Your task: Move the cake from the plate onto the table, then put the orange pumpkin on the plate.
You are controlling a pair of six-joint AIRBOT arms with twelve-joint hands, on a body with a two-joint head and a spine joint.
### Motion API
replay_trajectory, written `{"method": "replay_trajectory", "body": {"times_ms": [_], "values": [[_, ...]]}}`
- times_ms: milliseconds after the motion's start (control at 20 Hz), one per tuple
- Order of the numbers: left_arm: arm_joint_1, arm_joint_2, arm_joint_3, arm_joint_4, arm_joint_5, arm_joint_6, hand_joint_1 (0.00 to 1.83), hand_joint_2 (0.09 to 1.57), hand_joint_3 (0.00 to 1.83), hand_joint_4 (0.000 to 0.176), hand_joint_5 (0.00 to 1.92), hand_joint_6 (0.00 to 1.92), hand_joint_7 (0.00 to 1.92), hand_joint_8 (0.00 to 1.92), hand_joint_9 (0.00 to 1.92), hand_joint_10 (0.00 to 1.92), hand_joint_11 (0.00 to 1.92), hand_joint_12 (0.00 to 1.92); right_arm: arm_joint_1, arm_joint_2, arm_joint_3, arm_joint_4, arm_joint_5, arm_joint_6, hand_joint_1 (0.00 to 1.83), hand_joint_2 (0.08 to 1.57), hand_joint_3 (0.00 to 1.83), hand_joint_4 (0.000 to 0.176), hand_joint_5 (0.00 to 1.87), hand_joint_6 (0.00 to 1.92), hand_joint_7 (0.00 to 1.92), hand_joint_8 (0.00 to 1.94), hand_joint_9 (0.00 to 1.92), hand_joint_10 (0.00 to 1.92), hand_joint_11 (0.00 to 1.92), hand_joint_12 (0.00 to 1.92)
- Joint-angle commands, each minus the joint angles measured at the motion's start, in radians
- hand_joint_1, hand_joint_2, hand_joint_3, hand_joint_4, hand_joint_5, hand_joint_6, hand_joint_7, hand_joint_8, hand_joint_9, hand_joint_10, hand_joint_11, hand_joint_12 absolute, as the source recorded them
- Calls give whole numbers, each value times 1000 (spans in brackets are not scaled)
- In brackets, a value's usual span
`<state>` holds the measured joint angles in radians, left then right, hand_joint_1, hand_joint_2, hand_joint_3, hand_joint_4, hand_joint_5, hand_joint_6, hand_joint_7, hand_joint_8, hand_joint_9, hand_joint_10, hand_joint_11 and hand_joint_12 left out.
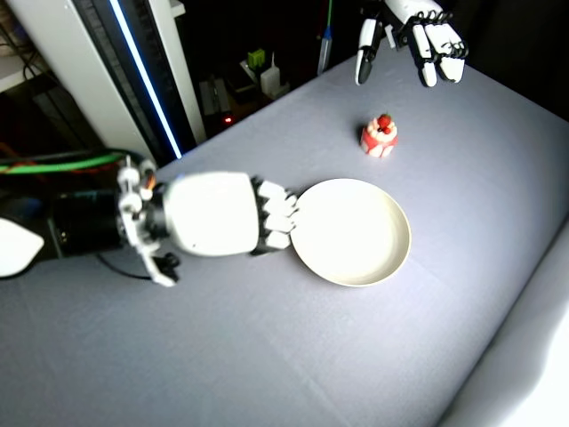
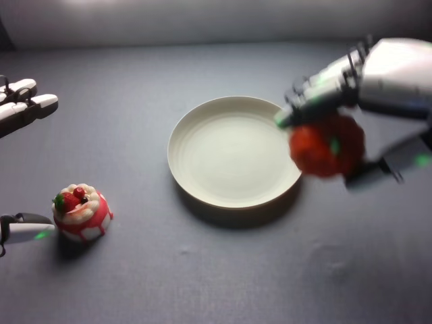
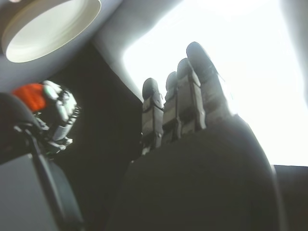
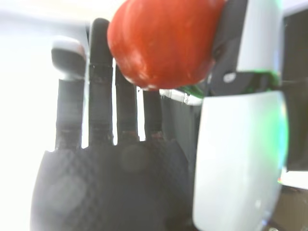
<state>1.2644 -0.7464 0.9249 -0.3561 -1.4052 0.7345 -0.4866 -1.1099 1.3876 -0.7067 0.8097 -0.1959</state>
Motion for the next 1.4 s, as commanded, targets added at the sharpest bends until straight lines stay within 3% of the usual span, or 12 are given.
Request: {"method": "replay_trajectory", "body": {"times_ms": [0, 200, 300, 450, 500, 550, 600, 700, 800, 1100, 1200, 1350], "values": [[-4, -4, 11, -4, -118, -10, 928, 794, 0, 53, 269, 0, 128, 1, 158, 5, 0, 706, 17, -32, 18, 49, 62, 1, 1204, 1204, 0, 0, 894, 1107, 756, 1474, 794, 1624, 803, 1772], [-5, -14, 21, -2, -116, -18, 967, 812, 3, 45, 248, 0, 129, 0, 172, 4, 0, 833, 70, -181, 130, 57, -28, 1, 1359, 1156, 3, 0, 933, 997, 806, 1282, 838, 1384, 744, 1528], [-10, -19, 26, 0, -117, -23, 948, 833, 6, 18, 214, 2, 115, 2, 102, 5, 0, 542, 74, -244, 172, 57, -92, 1, 1329, 1174, 0, 0, 897, 1052, 756, 1337, 845, 1387, 794, 1600], [-19, -22, 32, 2, -116, -26, 834, 837, 3, 44, 132, 0, 98, 0, 68, 0, 0, 383, 75, -315, 225, 54, -158, 1, 1158, 1169, 5, 0, 863, 1132, 574, 1338, 721, 1473, 750, 1665], [-21, -22, 33, 3, -117, -26, 809, 839, 3, 42, 130, 1, 94, 0, 67, 1, 0, 382, 75, -334, 239, 47, -179, 1, 1022, 1101, 0, 0, 606, 678, 423, 1008, 538, 1238, 560, 1570], [-23, -22, 34, 4, -116, -26, 844, 837, 1, 35, 144, 3, 96, 1, 74, 3, 0, 414, 75, -343, 246, 41, -188, 1, 887, 1045, 0, 23, 425, 225, 356, 411, 378, 719, 233, 1353], [-27, -23, 35, 6, -115, -26, 847, 836, 1, 44, 144, 1, 96, 0, 79, 3, 0, 460, 78, -347, 250, 32, -194, 1, 828, 1007, 0, 42, 340, 51, 342, 123, 353, 373, 76, 1264], [-29, -26, 36, 7, -117, -26, 870, 835, 0, 40, 165, 8, 103, 3, 87, 5, 0, 470, 92, -347, 252, 11, -210, 1, 682, 1006, 2, 80, 116, 5, 161, 7, 157, 45, 2, 222], [-29, -27, 35, 7, -116, -27, 884, 833, 0, 22, 165, 5, 99, 0, 85, 4, 0, 472, 95, -347, 251, 7, -222, 1, 653, 1022, 6, 75, 64, 0, 121, 0, 99, 3, 0, 8], [-27, -24, 29, -2, -135, -27, 937, 817, 0, 0, 126, 1, 89, 2, 56, 2, 0, 393, 95, -243, 173, 56, -146, 1, 559, 1040, 7, 108, 0, 0, 2, 0, 1, 0, 0, 0], [-19, -22, 25, -5, -155, -32, 922, 791, 0, 0, 131, 1, 109, 3, 99, 12, 0, 589, 95, -162, 119, 92, -73, 1, 493, 1058, 12, 103, 0, 0, 0, 0, 0, 0, 54, 24], [8, -14, 12, -18, -193, -35, 934, 786, 0, 0, 105, 0, 91, 1, 95, 3, 0, 603, 49, -26, 30, 194, 53, -25, 480, 1057, 6, 133, 0, 0, 0, 0, 0, 0, 0, 0]]}}
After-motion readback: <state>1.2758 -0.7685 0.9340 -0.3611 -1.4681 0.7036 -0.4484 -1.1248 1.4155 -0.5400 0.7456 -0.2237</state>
